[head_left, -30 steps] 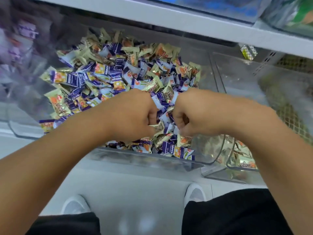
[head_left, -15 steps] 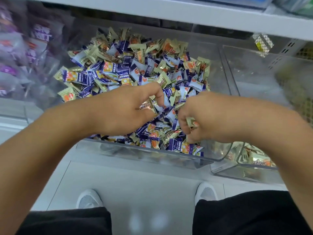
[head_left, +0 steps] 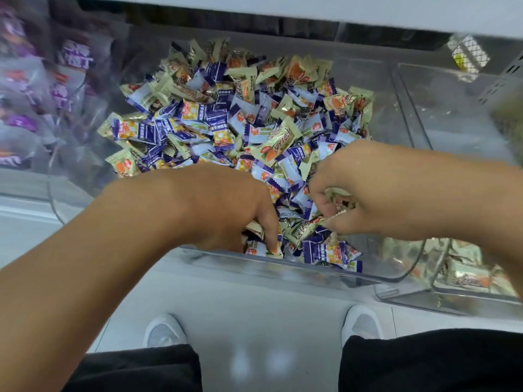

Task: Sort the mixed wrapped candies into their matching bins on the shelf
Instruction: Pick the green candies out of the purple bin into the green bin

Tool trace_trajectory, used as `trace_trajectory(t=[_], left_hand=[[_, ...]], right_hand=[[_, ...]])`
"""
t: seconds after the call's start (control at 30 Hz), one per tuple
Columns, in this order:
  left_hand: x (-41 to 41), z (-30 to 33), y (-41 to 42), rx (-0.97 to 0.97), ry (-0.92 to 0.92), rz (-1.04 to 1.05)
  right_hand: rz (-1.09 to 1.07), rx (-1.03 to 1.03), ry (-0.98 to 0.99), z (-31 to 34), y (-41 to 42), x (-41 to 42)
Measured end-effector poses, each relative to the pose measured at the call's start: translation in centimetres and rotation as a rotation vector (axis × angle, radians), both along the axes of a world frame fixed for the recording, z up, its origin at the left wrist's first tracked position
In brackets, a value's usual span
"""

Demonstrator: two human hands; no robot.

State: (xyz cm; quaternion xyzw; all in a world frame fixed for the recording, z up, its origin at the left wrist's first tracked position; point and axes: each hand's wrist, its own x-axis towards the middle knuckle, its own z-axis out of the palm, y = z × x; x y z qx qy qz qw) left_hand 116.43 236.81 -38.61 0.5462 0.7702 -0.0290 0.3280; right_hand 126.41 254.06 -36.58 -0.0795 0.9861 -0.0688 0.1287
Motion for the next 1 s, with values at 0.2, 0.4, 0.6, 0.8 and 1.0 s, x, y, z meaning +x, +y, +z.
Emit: trace_trajectory(t=[0.2, 0.4, 0.6, 0.8, 1.0], left_hand=[[-1.2, 0.9, -1.2, 0.248, -0.066, 0.136], [-1.7, 0.3, -0.7, 0.465, 0.178, 0.312], [-1.2, 0.7, -0.7, 0.493, 0.146, 0.289], [0.1, 1.0, -1.1, 0.301, -0.064, 0.129], [0.3, 0.2, -0.2, 0.134, 0.059, 0.036]], right_hand=[[-0.082, -0.116, 0.045, 1.7, -0.1, 0.6], [-0.016, -0.115, -0.065, 2.2, -1.1, 0.7], [-0.008, 0.258, -0.122, -0.6, -3.4, 0.4], [-0.051, 0.263, -0.217, 1.2, -3.2, 0.5], [-0.105, 0.079, -0.169, 3.1, -2.2, 1.1]])
